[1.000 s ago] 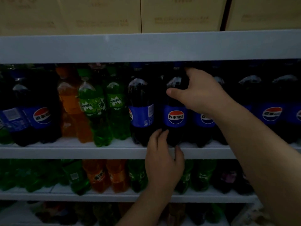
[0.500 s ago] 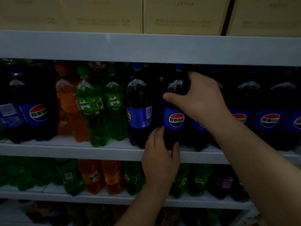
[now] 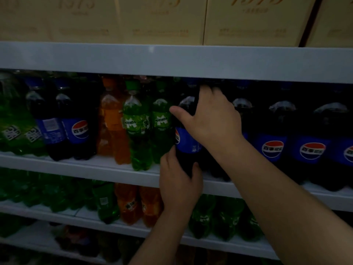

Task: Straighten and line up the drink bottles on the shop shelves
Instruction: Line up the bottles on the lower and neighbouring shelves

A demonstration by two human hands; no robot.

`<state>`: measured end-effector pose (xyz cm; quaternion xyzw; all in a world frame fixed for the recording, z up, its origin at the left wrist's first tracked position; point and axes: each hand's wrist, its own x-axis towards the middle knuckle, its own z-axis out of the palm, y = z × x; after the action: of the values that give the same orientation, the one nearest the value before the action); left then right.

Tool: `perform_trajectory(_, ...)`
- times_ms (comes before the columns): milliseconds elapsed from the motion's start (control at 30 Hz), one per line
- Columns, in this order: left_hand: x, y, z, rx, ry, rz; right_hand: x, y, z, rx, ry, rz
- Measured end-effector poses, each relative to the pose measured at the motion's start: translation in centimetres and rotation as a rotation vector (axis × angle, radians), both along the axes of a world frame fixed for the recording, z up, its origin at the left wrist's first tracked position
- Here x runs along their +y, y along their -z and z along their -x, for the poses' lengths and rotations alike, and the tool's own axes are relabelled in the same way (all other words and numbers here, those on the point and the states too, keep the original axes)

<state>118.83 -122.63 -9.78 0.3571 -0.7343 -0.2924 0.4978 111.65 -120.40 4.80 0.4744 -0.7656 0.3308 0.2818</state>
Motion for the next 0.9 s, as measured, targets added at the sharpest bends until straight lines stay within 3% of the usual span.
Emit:
perform_trajectory(333, -0.2, 0.7, -0.8, 0.042, 0.018, 0.027, 0.5, -2.9, 1.7, -0.331, -0.154, -0.253)
perform_trajectory(500, -0.4, 0.5, -0.3, 0.016, 0.146, -0.048, 0.5, -1.9, 0.9, -0.249, -0.139, -0.085)
perform_trajectory(633, -0.5, 0.8, -0.2, 0.052, 0.031, -0.045, 0.6, -1.5, 1.1, -0.254, -0.14, -0.077)
perform_trajectory(900, -1.5, 0.8, -0.5, -0.034, 0.118, 0.01, 0.7, -2.3, 1.1, -0.584, -0.262, -0.137)
